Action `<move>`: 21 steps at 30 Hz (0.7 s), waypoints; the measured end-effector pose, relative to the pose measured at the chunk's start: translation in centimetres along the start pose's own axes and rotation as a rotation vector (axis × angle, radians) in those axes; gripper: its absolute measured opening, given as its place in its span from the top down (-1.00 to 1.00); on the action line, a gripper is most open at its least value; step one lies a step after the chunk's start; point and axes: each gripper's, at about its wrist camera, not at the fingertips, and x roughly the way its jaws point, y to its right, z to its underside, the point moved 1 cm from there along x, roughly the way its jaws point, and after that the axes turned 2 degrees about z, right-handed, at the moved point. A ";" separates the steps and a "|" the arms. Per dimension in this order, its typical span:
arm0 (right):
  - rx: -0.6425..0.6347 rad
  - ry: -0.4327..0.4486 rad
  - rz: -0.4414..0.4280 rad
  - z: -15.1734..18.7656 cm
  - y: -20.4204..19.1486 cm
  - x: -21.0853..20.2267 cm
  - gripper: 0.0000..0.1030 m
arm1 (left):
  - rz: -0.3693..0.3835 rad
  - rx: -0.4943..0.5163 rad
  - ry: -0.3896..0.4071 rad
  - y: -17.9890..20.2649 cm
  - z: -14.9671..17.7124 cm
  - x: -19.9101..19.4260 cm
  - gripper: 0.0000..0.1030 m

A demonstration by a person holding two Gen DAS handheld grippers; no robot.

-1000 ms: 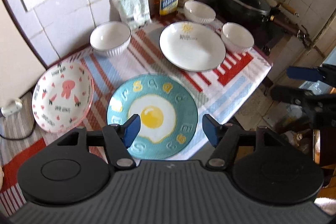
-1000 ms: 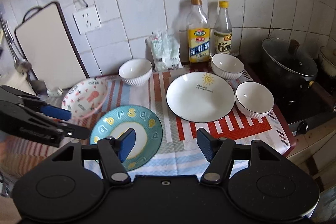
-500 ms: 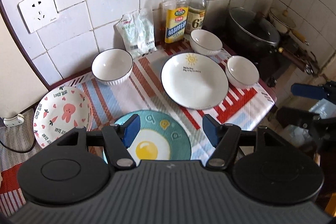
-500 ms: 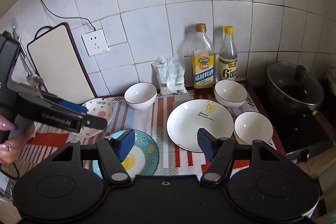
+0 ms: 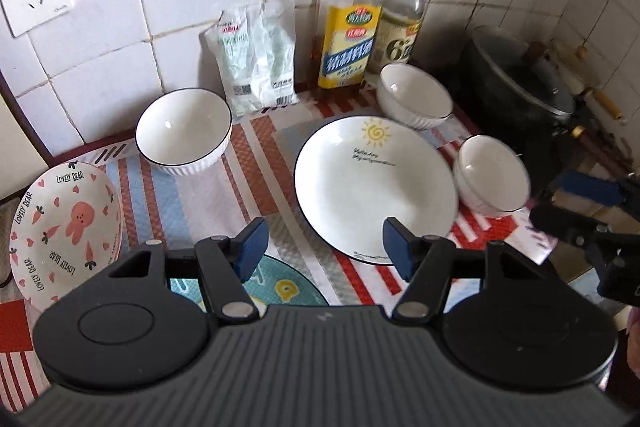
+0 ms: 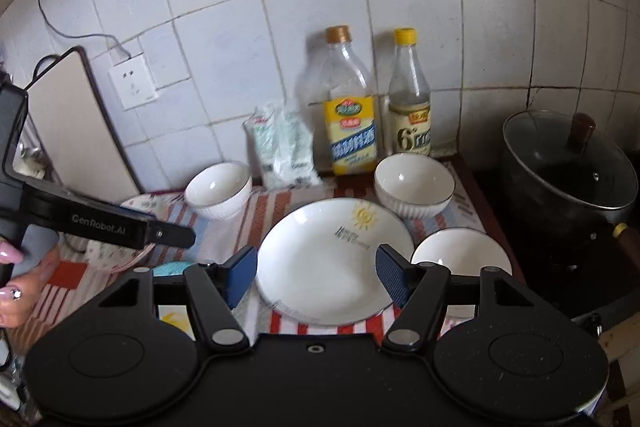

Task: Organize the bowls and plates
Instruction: 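Move the right gripper to the white sun plate rim and grasp it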

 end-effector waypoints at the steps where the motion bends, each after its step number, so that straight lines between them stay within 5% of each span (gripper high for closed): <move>1: -0.015 0.026 0.017 0.4 0.1 0.4 -0.37 | -0.008 -0.007 -0.006 0.1 -0.1 0.6 -0.19; 9: -0.004 -0.037 0.049 2.9 1.4 5.7 -0.36 | -0.005 -0.007 -0.042 1.1 -0.9 5.1 -0.18; 13: 0.020 -0.142 0.048 4.1 1.8 8.1 -0.13 | -0.016 0.015 -0.067 1.4 -1.4 7.3 -0.18; 21: 0.188 -0.247 0.065 5.9 4.2 12.2 -0.12 | -0.032 0.037 -0.091 0.0 -2.0 11.4 -0.18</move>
